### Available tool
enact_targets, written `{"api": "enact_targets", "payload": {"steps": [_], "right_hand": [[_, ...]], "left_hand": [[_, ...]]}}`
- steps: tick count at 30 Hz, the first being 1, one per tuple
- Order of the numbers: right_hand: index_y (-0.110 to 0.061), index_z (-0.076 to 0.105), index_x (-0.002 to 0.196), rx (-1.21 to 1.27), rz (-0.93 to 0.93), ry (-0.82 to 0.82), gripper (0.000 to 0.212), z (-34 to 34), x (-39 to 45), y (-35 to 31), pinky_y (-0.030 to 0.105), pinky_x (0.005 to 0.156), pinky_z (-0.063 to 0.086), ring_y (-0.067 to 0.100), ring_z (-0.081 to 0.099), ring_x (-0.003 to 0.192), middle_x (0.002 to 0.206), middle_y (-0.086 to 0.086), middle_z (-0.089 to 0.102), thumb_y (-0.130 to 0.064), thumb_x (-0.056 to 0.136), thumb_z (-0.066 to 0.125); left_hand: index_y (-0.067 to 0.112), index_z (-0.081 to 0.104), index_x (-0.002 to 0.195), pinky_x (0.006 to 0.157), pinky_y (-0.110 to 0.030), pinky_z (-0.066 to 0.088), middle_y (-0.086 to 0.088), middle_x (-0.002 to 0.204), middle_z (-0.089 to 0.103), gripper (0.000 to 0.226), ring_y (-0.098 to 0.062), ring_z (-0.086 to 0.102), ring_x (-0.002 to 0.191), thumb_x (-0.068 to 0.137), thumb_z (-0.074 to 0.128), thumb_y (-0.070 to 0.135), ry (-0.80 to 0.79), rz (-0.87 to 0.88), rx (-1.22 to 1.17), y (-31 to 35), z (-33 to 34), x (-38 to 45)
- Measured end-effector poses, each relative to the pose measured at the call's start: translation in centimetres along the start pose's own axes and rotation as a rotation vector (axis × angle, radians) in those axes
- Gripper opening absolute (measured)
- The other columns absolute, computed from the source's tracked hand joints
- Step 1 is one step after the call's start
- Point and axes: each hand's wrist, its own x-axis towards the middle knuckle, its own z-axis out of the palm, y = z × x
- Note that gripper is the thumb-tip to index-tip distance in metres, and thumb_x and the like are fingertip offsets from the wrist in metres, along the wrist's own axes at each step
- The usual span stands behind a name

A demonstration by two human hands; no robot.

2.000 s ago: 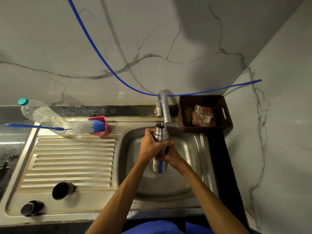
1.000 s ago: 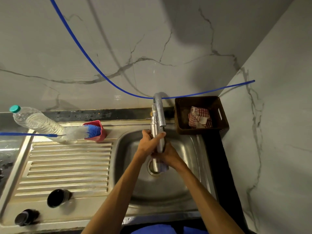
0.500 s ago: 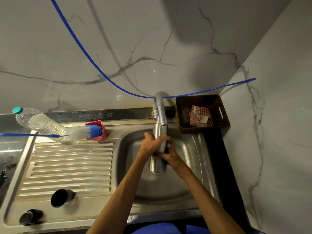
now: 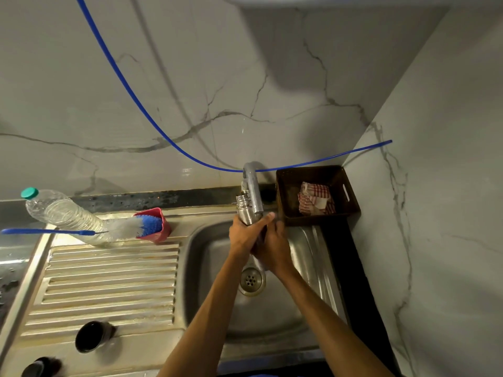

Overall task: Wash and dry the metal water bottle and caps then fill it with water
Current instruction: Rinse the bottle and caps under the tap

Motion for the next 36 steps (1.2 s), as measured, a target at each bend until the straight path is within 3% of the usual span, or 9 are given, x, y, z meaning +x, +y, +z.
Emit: {"api": "enact_targets", "payload": {"steps": [4,10,13,16,22,26,29,33,36], "right_hand": [[-0.027,0.032,0.146,0.133,0.048,-0.192,0.092,-0.7,2.2,-0.4,0.041,0.095,0.055,0.022,0.055,0.123,0.138,0.003,0.047,-0.026,0.072,0.088],[-0.026,0.025,0.154,-0.354,-0.036,-0.109,0.104,-0.9,4.6,-2.7,0.044,0.099,0.050,0.028,0.048,0.123,0.141,0.010,0.037,-0.058,0.073,0.080],[-0.029,0.018,0.155,-0.142,-0.040,-0.237,0.101,0.2,4.1,-2.2,0.040,0.097,0.054,0.025,0.050,0.125,0.144,0.009,0.038,-0.044,0.078,0.081],[-0.027,0.036,0.147,-0.029,0.016,-0.366,0.088,-0.8,4.7,-1.1,0.042,0.093,0.058,0.025,0.059,0.119,0.136,0.007,0.052,-0.035,0.075,0.085],[-0.030,0.019,0.153,-0.278,-0.221,-0.090,0.095,-0.3,4.8,-3.4,0.044,0.111,0.039,0.028,0.041,0.134,0.148,0.009,0.037,-0.047,0.080,0.078],[-0.049,0.017,0.148,-0.158,-0.205,-0.436,0.099,-2.0,6.7,-3.7,0.050,0.100,0.050,0.033,0.047,0.131,0.149,0.010,0.037,-0.044,0.075,0.084],[-0.042,0.023,0.154,-0.098,-0.091,-0.655,0.104,-3.4,7.6,-4.5,0.050,0.106,0.042,0.038,0.037,0.142,0.156,0.008,0.035,-0.051,0.072,0.086],[-0.034,0.025,0.155,-0.364,-0.106,-0.562,0.117,-2.1,6.3,-4.3,0.051,0.106,0.045,0.034,0.044,0.137,0.156,0.009,0.039,-0.069,0.060,0.083],[-0.035,0.029,0.153,0.009,-0.095,-0.600,0.099,-1.3,4.5,-2.5,0.043,0.104,0.044,0.025,0.044,0.135,0.152,0.004,0.040,-0.049,0.072,0.086]], "left_hand": [[0.024,0.055,0.122,0.093,-0.046,0.061,-0.009,0.121,0.069,0.051,-0.025,0.071,0.104,0.083,0.085,0.038,0.078,0.035,-0.134,0.5,-1.8,0.8],[0.021,0.037,0.150,0.105,-0.055,0.054,-0.010,0.133,0.062,0.104,-0.031,0.065,0.118,0.069,0.088,0.062,-0.071,0.001,-0.266,0.8,-3.4,0.9],[0.021,0.043,0.138,0.098,-0.049,0.059,-0.009,0.124,0.065,0.090,-0.028,0.070,0.109,0.069,0.093,0.050,0.088,-0.005,-0.234,0.5,-4.3,1.4],[0.019,0.046,0.138,0.101,-0.051,0.058,-0.017,0.131,0.066,0.075,-0.031,0.071,0.111,0.078,0.088,0.035,-0.003,0.076,-0.312,-0.7,-5.3,1.7],[0.017,0.053,0.136,0.090,-0.047,0.062,-0.009,0.117,0.071,0.092,-0.028,0.073,0.104,0.065,0.093,0.059,0.094,0.081,-0.302,-0.4,-4.7,1.0],[-0.001,0.064,0.128,0.097,-0.056,0.058,-0.025,0.112,0.074,0.082,-0.039,0.075,0.103,0.073,0.089,0.054,0.090,0.154,-0.386,-2.0,-6.9,1.3],[-0.012,0.067,0.119,0.097,-0.051,0.057,-0.030,0.110,0.073,0.060,-0.044,0.072,0.105,0.087,0.079,0.037,0.068,0.190,-0.399,-2.6,-7.4,0.1],[-0.017,0.063,0.114,0.098,-0.058,0.054,-0.032,0.106,0.071,0.065,-0.051,0.067,0.105,0.086,0.073,0.041,0.054,0.204,-0.376,-4.0,-7.8,-0.6],[-0.009,0.062,0.120,0.100,-0.058,0.053,-0.028,0.115,0.070,0.063,-0.048,0.066,0.111,0.088,0.073,0.044,-0.032,0.246,-0.314,-4.6,-7.7,-0.7]]}}
